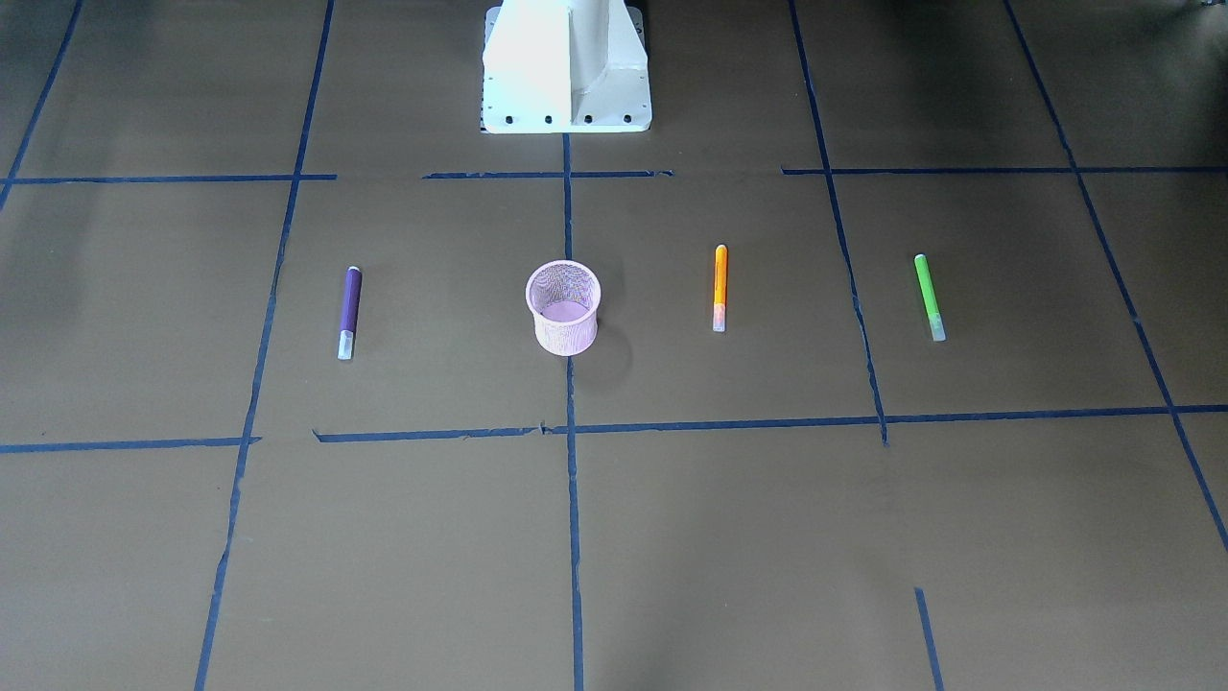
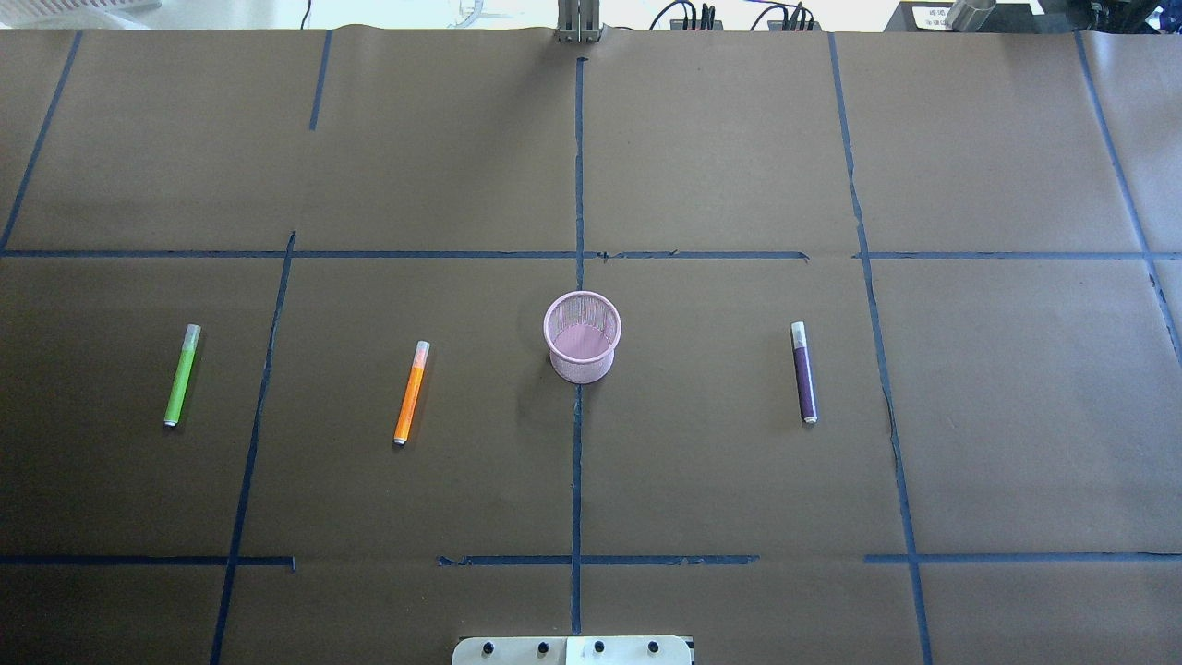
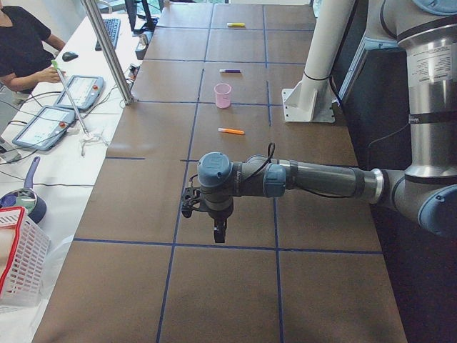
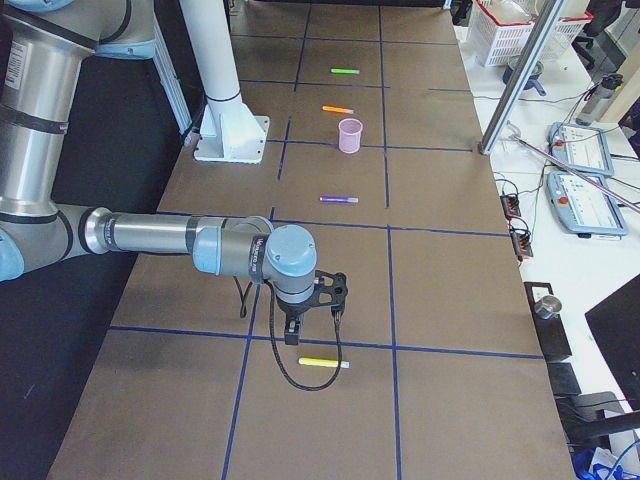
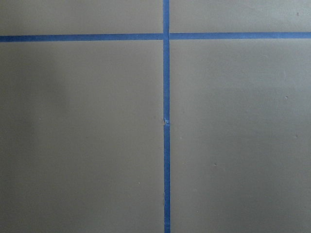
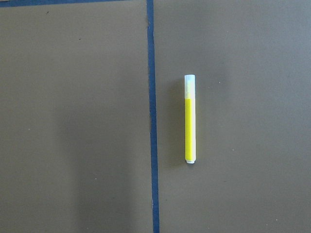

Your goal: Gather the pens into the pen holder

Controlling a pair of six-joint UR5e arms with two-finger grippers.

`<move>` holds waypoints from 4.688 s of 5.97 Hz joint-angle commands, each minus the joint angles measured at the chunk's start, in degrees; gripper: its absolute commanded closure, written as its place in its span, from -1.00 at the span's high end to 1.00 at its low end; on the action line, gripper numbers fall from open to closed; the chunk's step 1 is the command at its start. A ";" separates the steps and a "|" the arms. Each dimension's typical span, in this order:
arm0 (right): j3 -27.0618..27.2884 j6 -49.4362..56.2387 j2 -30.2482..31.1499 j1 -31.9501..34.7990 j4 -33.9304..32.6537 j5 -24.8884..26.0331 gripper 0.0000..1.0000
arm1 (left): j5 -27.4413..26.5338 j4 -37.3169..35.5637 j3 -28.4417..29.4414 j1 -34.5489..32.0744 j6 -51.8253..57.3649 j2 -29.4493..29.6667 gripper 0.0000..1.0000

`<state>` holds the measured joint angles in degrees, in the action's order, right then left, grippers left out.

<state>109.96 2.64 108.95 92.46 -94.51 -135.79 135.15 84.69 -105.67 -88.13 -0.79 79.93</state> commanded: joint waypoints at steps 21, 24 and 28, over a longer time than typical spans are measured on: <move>0.79 0.96 0.30 -1.49 0.73 -1.49 1.00 | 0.03 10.50 18.02 34.34 -29.44 23.67 0.95; 0.79 1.14 0.30 -1.49 0.73 -1.49 1.00 | 0.03 10.50 19.80 34.78 -29.45 23.78 0.65; 0.79 1.14 0.30 -1.49 0.73 -1.67 1.00 | 0.03 10.50 19.89 35.40 -29.27 24.49 -0.23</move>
<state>110.74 3.78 109.25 90.97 -93.78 -137.44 135.18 95.19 -85.78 -52.76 -30.14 104.39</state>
